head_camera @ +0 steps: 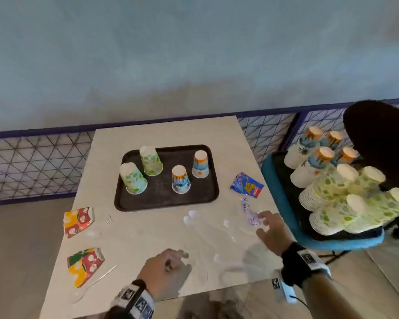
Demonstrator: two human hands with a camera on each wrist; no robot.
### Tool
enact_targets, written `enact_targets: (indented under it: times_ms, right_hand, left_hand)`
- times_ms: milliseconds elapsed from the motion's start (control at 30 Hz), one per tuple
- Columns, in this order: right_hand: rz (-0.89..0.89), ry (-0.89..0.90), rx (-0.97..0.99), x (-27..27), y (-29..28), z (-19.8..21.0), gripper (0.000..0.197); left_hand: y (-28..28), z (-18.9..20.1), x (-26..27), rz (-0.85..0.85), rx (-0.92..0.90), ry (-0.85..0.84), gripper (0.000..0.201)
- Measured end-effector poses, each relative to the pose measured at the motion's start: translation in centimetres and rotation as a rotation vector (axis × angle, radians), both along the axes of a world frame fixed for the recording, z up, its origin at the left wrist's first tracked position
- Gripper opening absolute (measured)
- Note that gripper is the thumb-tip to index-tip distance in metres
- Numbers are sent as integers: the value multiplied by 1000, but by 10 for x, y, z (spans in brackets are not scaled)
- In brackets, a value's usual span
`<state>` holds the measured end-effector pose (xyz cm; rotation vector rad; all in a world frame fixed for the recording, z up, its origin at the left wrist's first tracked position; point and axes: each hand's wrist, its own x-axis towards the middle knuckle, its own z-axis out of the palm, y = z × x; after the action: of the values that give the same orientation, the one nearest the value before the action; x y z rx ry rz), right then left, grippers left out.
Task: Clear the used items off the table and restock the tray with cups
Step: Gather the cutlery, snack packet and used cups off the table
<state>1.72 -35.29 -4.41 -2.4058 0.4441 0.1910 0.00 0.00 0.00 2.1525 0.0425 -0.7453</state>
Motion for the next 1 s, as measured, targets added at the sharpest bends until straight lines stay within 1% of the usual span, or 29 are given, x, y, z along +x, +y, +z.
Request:
enact_targets:
  times_ms: [33, 100, 167, 200, 233, 300, 400, 467, 533, 633, 700, 767, 833, 867, 900, 967, 1000]
  right_hand:
    - [15, 51, -42, 13, -4, -1, 40]
    - [37, 189, -177, 33, -7, 2, 63]
    - [60, 292, -217, 49, -12, -11, 77]
    - [84, 329, -231, 50, -4, -10, 80]
    - [100, 382, -223, 53, -4, -17, 80]
    - [135, 439, -202, 62, -8, -24, 70]
    - [249, 417, -294, 67, -6, -36, 52]
    - [238, 402, -307, 68, -6, -43, 51]
    - [224, 385, -295, 71, -9, -49, 51]
    - [262, 352, -301, 75, -10, -49, 45]
    - [220, 310, -264, 81, -14, -50, 38]
    - [241, 270, -254, 86, -17, -52, 37]
    - [230, 206, -188, 89, -20, -54, 36]
    - [205, 173, -145, 90, -20, -51, 32]
    - [180, 131, -102, 91, -18, -47, 29]
    - [130, 23, 4, 94, -13, -40, 24]
    - [107, -10, 76, 95, -10, -37, 21]
  left_hand:
    - [-17, -7, 11, -39, -7, -1, 31]
    - [-50, -15, 30, -50, 10, -4, 32]
    - [-91, -27, 50, -61, -29, -7, 33]
    - [-99, -26, 54, -50, -33, -18, 32]
    - [-111, -32, 61, -50, -34, -16, 31]
    - [-139, -49, 76, -61, -26, -2, 35]
    - [-168, -64, 91, -69, -4, 0, 47]
    - [-182, -69, 100, -49, 14, -8, 50]
    - [-192, -75, 108, -26, -5, 7, 55]
    - [-202, -83, 116, 61, -31, 102, 66]
    - [-206, -88, 119, 140, -94, 167, 74]
    - [-210, -91, 122, 190, -140, 208, 78]
    - [-214, -92, 127, 247, -193, 235, 80]
    - [-218, -89, 130, 285, -243, 270, 80]
    - [-223, -87, 132, 323, -299, 317, 72]
    - [-230, -79, 138, 401, -428, 420, 39]
    - [-233, -75, 141, 418, -478, 445, 27]
